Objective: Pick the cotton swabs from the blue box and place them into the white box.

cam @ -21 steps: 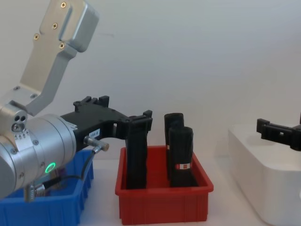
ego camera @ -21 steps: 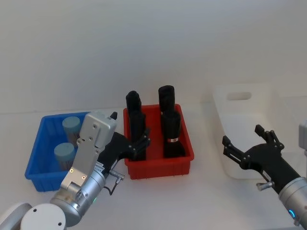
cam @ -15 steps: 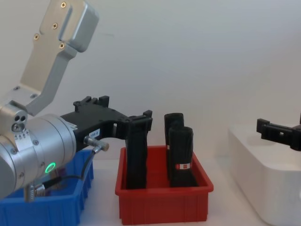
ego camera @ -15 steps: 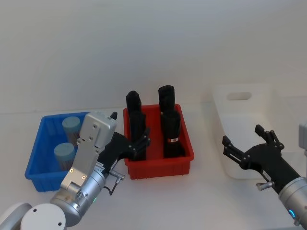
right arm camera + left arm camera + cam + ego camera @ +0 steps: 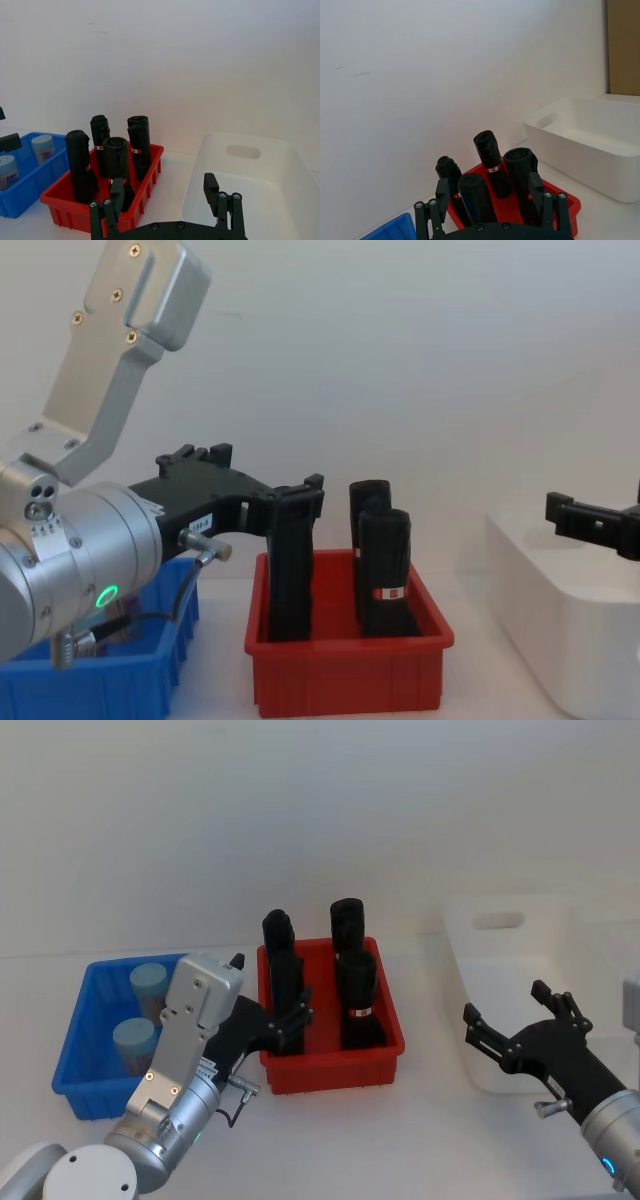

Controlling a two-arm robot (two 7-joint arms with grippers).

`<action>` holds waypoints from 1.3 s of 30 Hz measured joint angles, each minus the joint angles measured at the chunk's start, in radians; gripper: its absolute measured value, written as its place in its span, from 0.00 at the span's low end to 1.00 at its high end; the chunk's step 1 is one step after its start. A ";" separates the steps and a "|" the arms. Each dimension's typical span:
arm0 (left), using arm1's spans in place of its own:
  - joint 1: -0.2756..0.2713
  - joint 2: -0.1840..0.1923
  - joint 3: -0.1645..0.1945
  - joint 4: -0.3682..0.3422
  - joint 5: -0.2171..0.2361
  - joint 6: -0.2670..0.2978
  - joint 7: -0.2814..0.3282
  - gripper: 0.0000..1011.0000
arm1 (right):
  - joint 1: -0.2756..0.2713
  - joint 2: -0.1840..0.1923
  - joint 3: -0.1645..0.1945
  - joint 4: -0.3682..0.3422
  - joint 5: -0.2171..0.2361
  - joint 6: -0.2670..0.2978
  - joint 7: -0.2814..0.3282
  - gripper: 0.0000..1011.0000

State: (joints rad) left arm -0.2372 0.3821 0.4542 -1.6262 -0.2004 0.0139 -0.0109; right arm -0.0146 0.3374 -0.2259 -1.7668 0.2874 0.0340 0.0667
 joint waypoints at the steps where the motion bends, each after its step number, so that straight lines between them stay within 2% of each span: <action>1: 0.000 0.000 0.000 0.000 0.000 0.000 0.000 0.99 | 0.000 0.000 0.000 0.000 0.000 0.000 0.000 0.99; 39: -0.010 -0.002 -0.008 0.008 -0.004 0.006 -0.003 0.99 | 0.000 0.000 0.000 0.000 0.000 0.000 0.000 0.99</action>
State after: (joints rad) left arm -0.2472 0.3802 0.4458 -1.6186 -0.2049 0.0195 -0.0138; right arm -0.0147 0.3375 -0.2258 -1.7668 0.2874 0.0340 0.0667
